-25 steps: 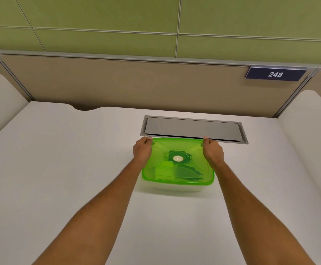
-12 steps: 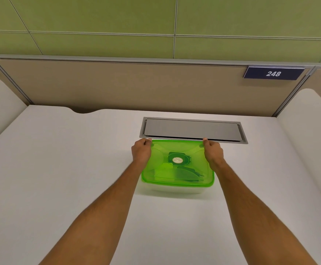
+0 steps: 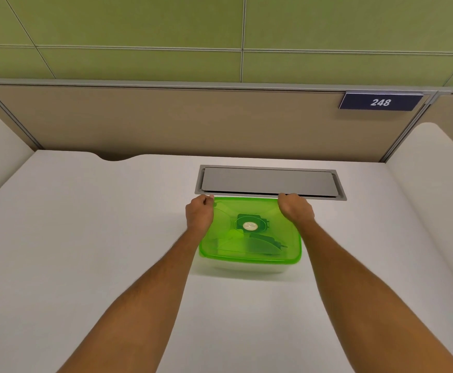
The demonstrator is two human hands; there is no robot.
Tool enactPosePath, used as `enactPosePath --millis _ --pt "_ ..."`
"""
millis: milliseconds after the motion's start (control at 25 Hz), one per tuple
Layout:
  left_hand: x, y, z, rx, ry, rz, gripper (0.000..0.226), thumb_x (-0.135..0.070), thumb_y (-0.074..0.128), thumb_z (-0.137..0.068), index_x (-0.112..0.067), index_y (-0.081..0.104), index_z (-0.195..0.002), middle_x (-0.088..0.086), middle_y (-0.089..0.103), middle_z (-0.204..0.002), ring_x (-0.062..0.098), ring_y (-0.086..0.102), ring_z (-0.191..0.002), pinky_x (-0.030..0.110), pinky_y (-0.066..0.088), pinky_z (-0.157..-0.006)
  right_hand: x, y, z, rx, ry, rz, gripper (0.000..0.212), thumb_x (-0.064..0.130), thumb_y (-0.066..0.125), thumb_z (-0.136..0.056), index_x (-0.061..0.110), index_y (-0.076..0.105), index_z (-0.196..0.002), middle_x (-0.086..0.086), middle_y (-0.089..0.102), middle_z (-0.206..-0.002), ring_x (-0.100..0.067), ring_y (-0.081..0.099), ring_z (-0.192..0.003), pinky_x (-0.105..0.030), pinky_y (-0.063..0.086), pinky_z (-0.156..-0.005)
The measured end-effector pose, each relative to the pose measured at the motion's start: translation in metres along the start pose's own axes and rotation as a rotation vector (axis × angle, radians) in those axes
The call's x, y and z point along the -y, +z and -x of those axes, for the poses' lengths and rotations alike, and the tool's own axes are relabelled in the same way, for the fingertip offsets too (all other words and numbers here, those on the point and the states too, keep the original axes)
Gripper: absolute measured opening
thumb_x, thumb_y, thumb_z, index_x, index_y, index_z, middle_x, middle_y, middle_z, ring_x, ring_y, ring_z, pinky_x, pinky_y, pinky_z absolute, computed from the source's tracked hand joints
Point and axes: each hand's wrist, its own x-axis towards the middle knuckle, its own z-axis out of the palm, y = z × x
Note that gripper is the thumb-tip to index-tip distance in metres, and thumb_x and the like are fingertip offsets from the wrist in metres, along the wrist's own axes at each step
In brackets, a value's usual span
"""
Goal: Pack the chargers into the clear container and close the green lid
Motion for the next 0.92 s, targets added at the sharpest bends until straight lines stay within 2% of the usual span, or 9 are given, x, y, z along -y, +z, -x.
enactPosePath --millis 80,240,360,480,600,680,800,840,920 --pt "-0.001 0.000 0.001 0.015 0.022 -0.027 0.038 -0.030 0.050 -0.096 -0.006 0.057 -0.067 0.001 0.047 -0.054 0.026 0.047 -0.060 0.031 0.035 -0.058 -0.003 0.007 0.003 -0.063 0.023 0.025 0.050 0.035 0.032 -0.093 0.001 0.061 -0.114 -0.022 0.063 -0.118 -0.038 0.058 -0.102 -0.039 0.043 -0.082" --pt "-0.001 -0.001 0.001 0.016 0.013 -0.018 0.041 -0.030 0.051 -0.095 -0.011 0.049 -0.060 0.000 0.045 -0.051 0.024 0.045 -0.058 0.031 0.034 -0.056 -0.003 0.002 -0.010 0.018 0.065 0.025 0.045 0.033 0.035 -0.092 0.001 0.059 -0.113 -0.020 0.064 -0.116 -0.035 0.060 -0.099 -0.037 0.045 -0.085" --pt "-0.002 -0.002 0.003 0.018 0.021 -0.020 0.044 -0.030 0.052 -0.095 -0.015 0.044 -0.055 0.000 0.044 -0.050 0.022 0.043 -0.056 0.031 0.033 -0.056 -0.006 0.002 -0.019 0.022 0.103 -0.010 0.032 0.026 0.036 -0.093 0.003 0.058 -0.089 -0.016 0.063 -0.098 -0.027 0.056 -0.078 -0.034 0.042 -0.071" --pt "-0.003 -0.002 0.003 0.017 0.018 -0.021 0.044 -0.030 0.052 -0.095 -0.015 0.043 -0.054 0.000 0.043 -0.049 0.022 0.041 -0.054 0.031 0.032 -0.056 -0.006 0.006 -0.022 -0.016 0.135 -0.039 0.032 0.020 0.037 -0.093 0.008 0.048 -0.066 -0.009 0.055 -0.075 -0.019 0.047 -0.056 -0.033 0.040 -0.060" --pt "-0.004 -0.002 0.003 0.016 0.029 -0.027 0.045 -0.029 0.052 -0.095 -0.016 0.042 -0.053 -0.001 0.042 -0.049 0.022 0.041 -0.054 0.032 0.032 -0.056 -0.007 0.007 -0.020 -0.045 0.142 -0.051 0.032 0.018 0.038 -0.093 0.007 0.049 -0.064 -0.008 0.054 -0.069 -0.022 0.051 -0.060 -0.035 0.044 -0.064" --pt "-0.004 -0.001 0.002 0.014 0.038 -0.030 0.045 -0.029 0.052 -0.095 -0.017 0.042 -0.053 -0.001 0.043 -0.049 0.023 0.042 -0.055 0.032 0.033 -0.056 -0.008 0.006 -0.018 -0.039 0.127 -0.075 0.033 0.021 0.037 -0.093 0.004 0.052 -0.070 -0.011 0.058 -0.079 -0.026 0.053 -0.070 -0.035 0.044 -0.067" --pt "-0.008 -0.004 0.008 0.024 0.026 -0.024 0.043 -0.029 0.050 -0.096 -0.014 0.045 -0.056 0.002 0.047 -0.052 0.026 0.046 -0.059 0.033 0.034 -0.057 -0.005 0.003 -0.012 -0.033 0.118 -0.105 0.047 0.037 0.032 -0.096 0.001 0.060 -0.106 -0.022 0.063 -0.108 -0.032 0.058 -0.091 -0.038 0.044 -0.080" --pt "-0.004 -0.002 0.005 0.026 0.061 -0.014 0.039 -0.028 0.049 -0.096 -0.012 0.052 -0.062 0.005 0.053 -0.057 0.028 0.051 -0.063 0.033 0.036 -0.059 -0.006 0.002 -0.010 -0.058 0.115 -0.077 0.057 0.045 0.029 -0.097 0.001 0.059 -0.117 -0.023 0.061 -0.118 -0.035 0.058 -0.101 -0.040 0.045 -0.087" --pt "-0.008 -0.005 0.008 0.059 0.048 -0.043 0.030 -0.026 0.046 -0.097 -0.008 0.067 -0.088 0.014 0.067 -0.081 0.034 0.061 -0.080 0.034 0.045 -0.068 -0.001 -0.008 0.000 -0.127 0.099 -0.005 0.069 0.055 0.024 -0.096 0.001 0.057 -0.122 -0.023 0.060 -0.124 -0.039 0.057 -0.110 -0.044 0.045 -0.091"
